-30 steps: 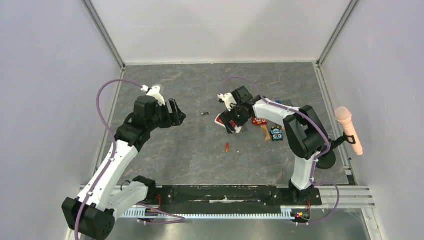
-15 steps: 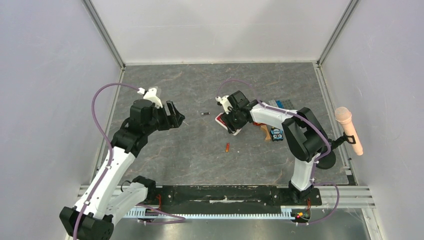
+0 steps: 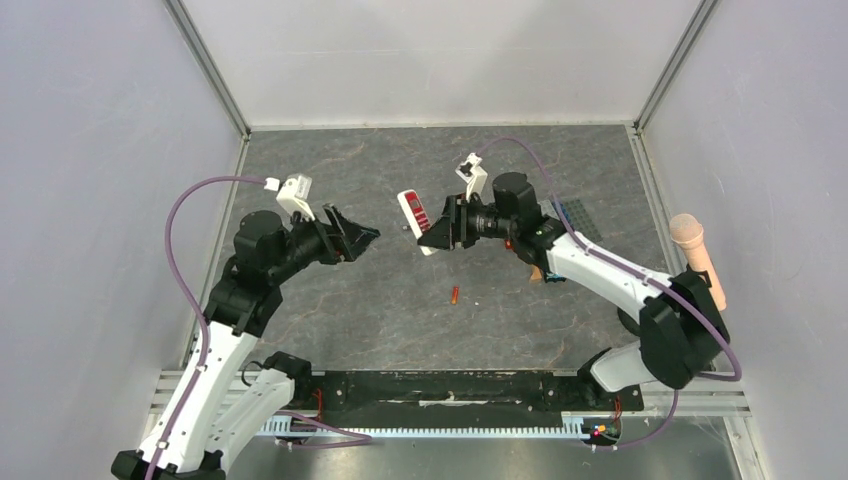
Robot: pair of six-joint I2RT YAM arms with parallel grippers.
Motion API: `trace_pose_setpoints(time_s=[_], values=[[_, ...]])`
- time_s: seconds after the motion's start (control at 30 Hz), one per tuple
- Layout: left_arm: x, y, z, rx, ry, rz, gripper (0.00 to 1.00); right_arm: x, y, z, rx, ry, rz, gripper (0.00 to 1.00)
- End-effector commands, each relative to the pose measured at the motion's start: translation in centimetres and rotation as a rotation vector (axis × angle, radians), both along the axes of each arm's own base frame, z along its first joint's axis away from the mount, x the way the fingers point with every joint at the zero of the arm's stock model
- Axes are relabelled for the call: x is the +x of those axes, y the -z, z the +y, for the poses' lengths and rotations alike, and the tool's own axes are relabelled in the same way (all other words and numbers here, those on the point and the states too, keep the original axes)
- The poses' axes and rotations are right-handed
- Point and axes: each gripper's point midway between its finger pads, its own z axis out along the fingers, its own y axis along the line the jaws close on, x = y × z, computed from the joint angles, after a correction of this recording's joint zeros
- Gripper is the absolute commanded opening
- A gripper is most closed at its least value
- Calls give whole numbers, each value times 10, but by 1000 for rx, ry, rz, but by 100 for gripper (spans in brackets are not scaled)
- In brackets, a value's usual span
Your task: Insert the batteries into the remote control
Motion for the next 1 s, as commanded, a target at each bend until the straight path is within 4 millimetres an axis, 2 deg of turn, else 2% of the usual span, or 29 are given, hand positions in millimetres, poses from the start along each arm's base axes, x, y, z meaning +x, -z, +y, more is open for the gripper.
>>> trace_pose_setpoints(time_s=[0.0, 0.23, 0.33, 0.43, 0.73, 0.97], values=[[-14, -54, -29, -212, 149, -87, 83, -38, -97, 24, 428, -106, 64, 38], [-22, -81, -51, -396, 285, -156, 84, -79, -150, 32, 633, -219, 120, 39], [-21, -83, -55, -437, 303, -154, 84, -94, -167, 32, 712, -266, 146, 39], [-20, -82, -56, -460, 308, -145, 85, -107, -175, 35, 755, -311, 171, 39], [-23, -91, -63, -544, 360, -139, 86, -113, -164, 48, 734, -334, 222, 39], [-23, -85, -65, -537, 370, -122, 87, -109, -149, 56, 692, -312, 269, 40]])
